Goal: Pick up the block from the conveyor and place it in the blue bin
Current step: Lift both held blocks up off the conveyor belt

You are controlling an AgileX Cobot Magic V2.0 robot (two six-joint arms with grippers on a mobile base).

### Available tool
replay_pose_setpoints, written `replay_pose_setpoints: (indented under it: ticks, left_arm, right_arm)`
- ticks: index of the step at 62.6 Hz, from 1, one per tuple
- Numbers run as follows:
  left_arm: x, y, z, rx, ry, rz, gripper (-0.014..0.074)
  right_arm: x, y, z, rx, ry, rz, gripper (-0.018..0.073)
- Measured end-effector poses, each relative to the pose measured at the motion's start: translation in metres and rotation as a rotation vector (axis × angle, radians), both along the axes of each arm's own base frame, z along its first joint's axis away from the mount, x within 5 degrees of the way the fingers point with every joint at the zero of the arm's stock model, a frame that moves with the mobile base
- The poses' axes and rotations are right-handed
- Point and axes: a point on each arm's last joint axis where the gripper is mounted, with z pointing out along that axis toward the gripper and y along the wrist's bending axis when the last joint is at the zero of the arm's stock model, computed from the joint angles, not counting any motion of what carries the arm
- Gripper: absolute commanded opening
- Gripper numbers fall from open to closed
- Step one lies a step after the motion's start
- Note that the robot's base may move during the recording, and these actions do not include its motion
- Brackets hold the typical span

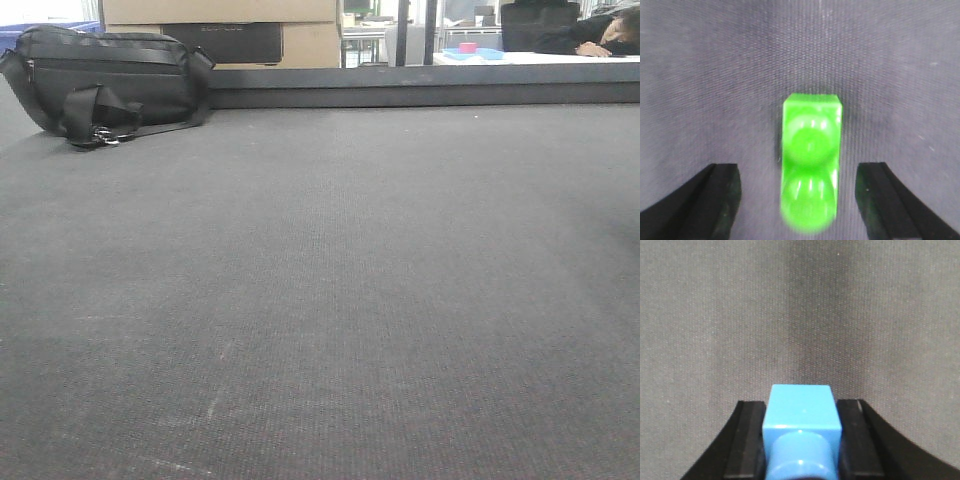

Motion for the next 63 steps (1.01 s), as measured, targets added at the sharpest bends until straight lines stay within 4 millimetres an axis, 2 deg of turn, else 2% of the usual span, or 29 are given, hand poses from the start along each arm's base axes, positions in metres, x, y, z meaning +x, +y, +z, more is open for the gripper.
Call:
replay_pose_setpoints:
  ticks: [14,19,23,33,43,48,57,63]
  left_arm:
    - [0.01,0.0,-0.026,-0.004,0.053,-0.006,0.0387]
    - [0.011,0.0,-0.027,-0.004,0.056,-0.007,0.0341]
    - [0.011,0.0,-0.027,-0.004,0.054,-0.007,0.0254]
    - [0.011,0.0,-0.027,-0.007,0.051,-0.008,-0.0104]
    - [0.012,-0.001,-0.026,-0.011,0.043,-0.006,-0.0111]
    - [0.01,-0.002,-0.019,-0.025,0.022,-0.003,-0.0111]
    - [0.004,-0.005,0.009,-0.057,-0.125,0.0,-0.0111]
    - [-0.01,-0.008,0.034,-0.083,-0.303,0.0,-0.0111]
  right_arm:
    - [0.0,0.0,0.0,0.003,0.0,-0.001,-0.0162]
    - [0.0,0.001,0.0,0.007,0.0,-0.002,-0.0162]
    - [0.0,0.001,0.0,0.012,0.0,-0.003,-0.0162]
    - [0.0,0.003,0.0,0.032,0.001,-0.007,-0.0162]
    - [-0.001,0.005,0.003,0.062,-0.005,-0.014,-0.0162]
    - [-0.004,0.005,0.008,0.064,-0.026,-0.012,-0.0162]
    - [-0.014,0.005,0.025,0.056,-0.115,0.01,-0.0162]
    - [-0.024,0.004,0.042,0.051,-0.238,0.008,-0.0162]
